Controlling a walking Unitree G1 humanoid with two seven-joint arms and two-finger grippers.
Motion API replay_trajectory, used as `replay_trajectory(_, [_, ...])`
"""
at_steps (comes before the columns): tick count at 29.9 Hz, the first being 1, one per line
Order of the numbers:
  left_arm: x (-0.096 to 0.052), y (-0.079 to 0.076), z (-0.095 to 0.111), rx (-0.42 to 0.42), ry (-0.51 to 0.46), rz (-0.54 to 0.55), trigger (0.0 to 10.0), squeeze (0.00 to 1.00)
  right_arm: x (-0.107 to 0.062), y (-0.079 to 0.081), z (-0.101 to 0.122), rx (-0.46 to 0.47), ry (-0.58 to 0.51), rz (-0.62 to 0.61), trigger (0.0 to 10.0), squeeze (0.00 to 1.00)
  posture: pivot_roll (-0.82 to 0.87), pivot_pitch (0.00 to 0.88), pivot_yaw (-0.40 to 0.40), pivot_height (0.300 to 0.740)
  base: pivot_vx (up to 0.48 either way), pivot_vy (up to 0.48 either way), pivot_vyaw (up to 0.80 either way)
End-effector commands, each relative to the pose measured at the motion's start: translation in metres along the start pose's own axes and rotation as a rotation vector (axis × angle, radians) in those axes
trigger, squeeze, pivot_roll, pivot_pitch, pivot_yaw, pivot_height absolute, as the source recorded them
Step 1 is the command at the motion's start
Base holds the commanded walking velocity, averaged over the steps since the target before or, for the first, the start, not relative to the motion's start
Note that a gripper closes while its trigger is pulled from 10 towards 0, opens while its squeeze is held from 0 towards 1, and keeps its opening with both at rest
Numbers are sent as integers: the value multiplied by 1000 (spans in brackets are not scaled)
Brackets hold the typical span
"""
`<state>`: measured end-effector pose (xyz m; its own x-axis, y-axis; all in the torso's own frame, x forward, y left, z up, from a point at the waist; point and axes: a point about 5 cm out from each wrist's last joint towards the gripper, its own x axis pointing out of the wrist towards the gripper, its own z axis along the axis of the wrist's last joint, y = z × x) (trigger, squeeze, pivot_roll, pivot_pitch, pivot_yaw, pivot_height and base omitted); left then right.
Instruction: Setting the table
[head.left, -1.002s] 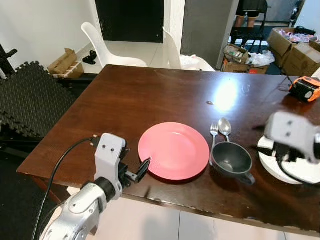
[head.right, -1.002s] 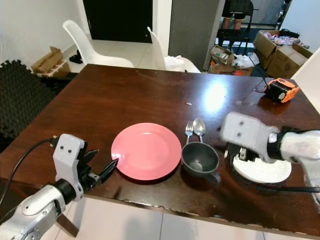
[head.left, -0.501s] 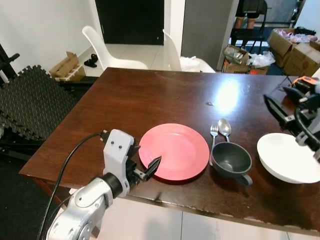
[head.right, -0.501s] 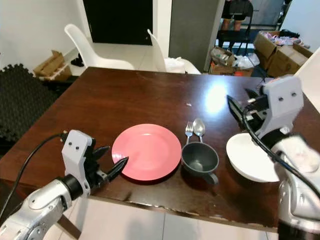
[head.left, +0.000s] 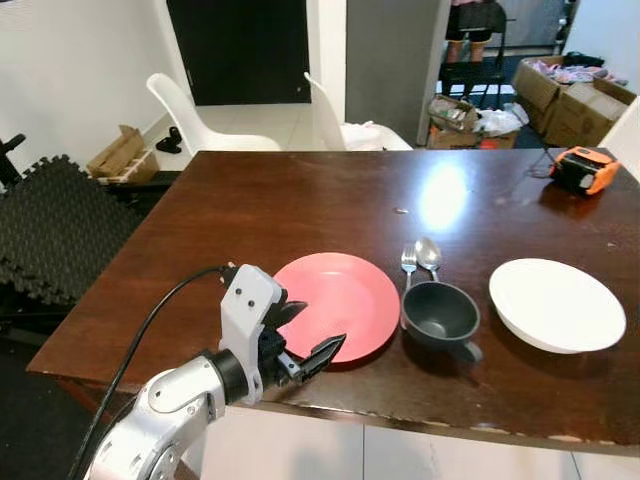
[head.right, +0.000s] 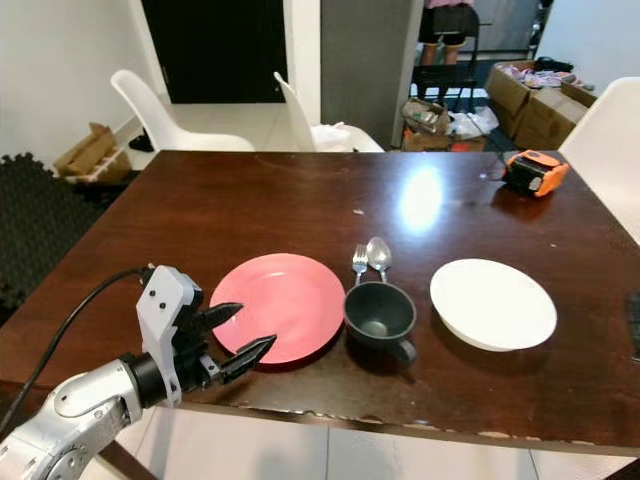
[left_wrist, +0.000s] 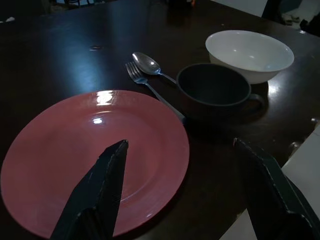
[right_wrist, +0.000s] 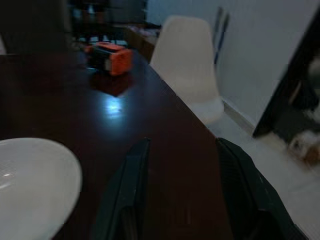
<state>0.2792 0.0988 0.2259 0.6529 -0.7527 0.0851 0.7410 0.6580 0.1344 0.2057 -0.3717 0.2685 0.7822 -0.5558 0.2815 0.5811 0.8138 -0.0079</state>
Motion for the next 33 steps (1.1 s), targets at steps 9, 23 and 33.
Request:
replay_trajectory(9, [0, 3, -11, 46, 34, 85, 10000, 0, 7, 68, -14, -270, -58, 468, 10000, 0, -80, 199, 166, 740, 0, 0, 0])
replay_trajectory(23, [-14, 32, -51, -59, 168, 493, 10000, 0, -49, 164, 15, -35, -362, 549, 10000, 0, -75, 178, 145, 740, 0, 0, 0])
replay_trajectory(33, [-16, 44, -57, -130, 182, 606, 10000, 0, -100, 218, 6, 48, -353, 683, 10000, 0, -82, 150, 135, 740, 0, 0, 0])
